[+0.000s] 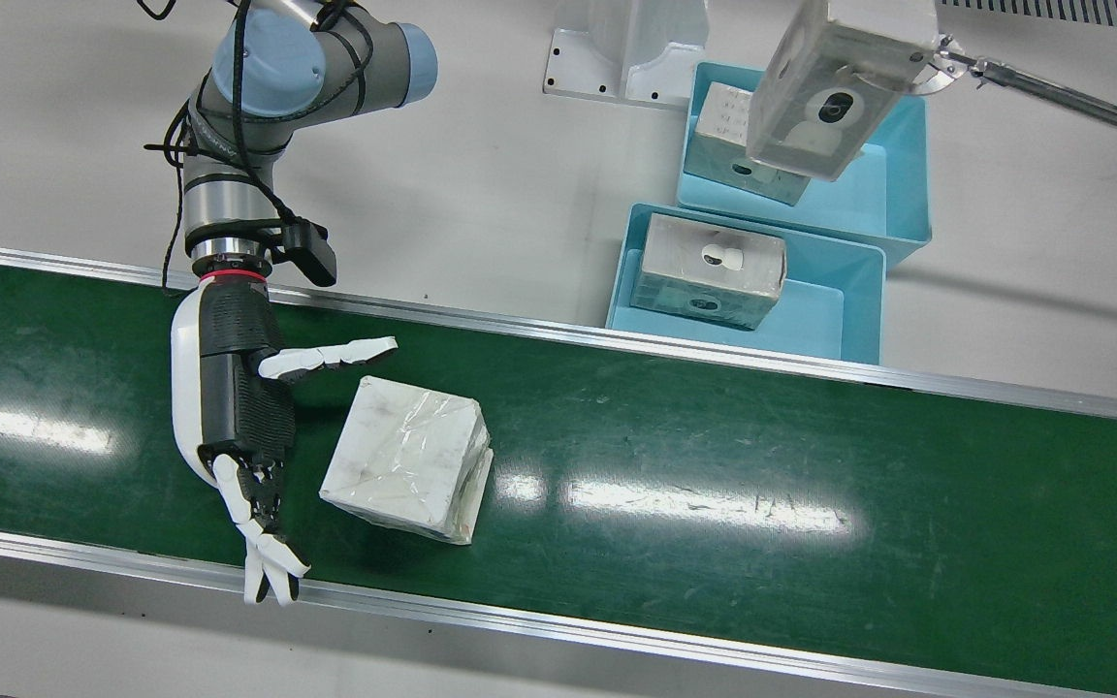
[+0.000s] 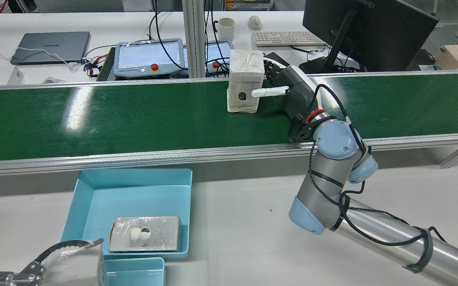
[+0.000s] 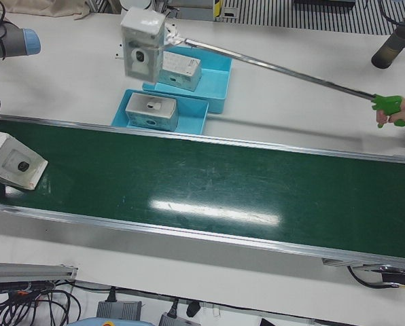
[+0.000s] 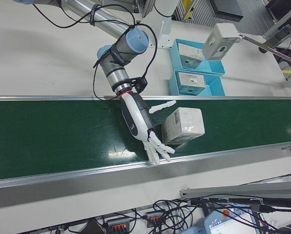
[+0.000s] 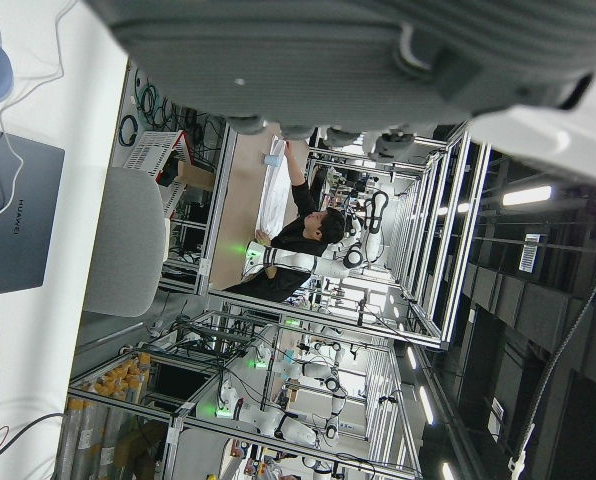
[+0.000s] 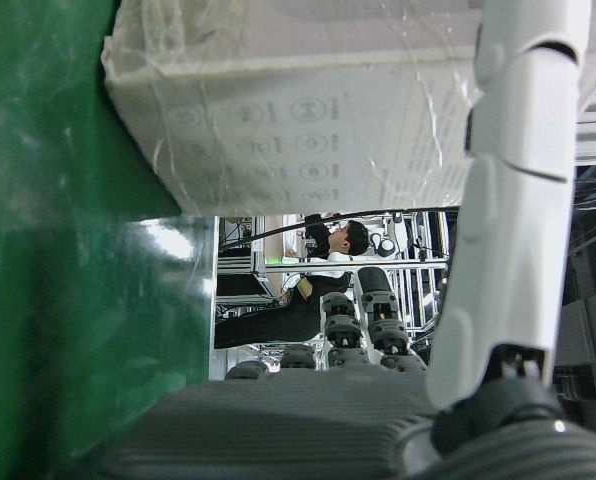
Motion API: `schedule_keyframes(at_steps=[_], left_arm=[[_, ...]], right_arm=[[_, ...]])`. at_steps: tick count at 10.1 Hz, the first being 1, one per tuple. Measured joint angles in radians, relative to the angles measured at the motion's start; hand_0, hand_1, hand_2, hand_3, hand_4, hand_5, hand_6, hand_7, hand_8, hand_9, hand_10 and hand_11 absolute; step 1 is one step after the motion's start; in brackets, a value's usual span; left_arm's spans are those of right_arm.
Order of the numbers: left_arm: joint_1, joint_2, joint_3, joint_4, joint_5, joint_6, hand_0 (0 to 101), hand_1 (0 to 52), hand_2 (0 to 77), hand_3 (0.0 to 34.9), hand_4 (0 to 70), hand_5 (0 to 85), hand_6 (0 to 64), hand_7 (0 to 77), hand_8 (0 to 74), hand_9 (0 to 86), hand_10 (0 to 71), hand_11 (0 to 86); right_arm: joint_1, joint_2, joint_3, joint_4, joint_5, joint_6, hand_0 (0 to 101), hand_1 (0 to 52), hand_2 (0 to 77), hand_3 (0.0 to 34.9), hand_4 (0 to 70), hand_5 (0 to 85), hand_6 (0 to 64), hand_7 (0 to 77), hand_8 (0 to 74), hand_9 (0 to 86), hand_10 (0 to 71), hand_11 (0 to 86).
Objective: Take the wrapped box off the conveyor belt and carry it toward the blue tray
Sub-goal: 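Let the wrapped white box arrive against the right hand's palm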
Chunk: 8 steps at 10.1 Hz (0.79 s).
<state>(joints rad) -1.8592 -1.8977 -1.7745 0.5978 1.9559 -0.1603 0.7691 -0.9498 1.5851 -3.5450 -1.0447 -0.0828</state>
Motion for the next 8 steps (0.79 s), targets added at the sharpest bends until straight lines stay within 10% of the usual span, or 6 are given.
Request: schedule_keyframes(at_steps=[7, 8], left_arm=[[0.000, 0.000, 0.000, 0.000, 0.000, 0.000, 0, 0.0, 1.1, 0.0, 0.0, 1.1, 0.5, 0.5, 0.5, 0.0, 0.5, 0.5], [0.000, 0.000, 0.000, 0.000, 0.000, 0.000, 0, 0.0, 1.1, 0.0, 0.0, 1.1, 0.5, 0.5, 0.5, 0.5, 0.0, 0.5]], right_arm=[[-0.003, 0.012, -0.016, -0.003, 0.001, -0.001, 47, 12.5, 9.3, 0.0, 12.0, 25.1, 7.1, 10.4, 2.7, 4.9, 0.0, 0.5], [-0.001, 0.015, -0.017, -0.006, 0.001, -0.001, 48, 15.3, 15.3, 0.0, 17.5, 40.9, 17.5, 26.7, 14.2, 16.4, 0.0, 0.5]])
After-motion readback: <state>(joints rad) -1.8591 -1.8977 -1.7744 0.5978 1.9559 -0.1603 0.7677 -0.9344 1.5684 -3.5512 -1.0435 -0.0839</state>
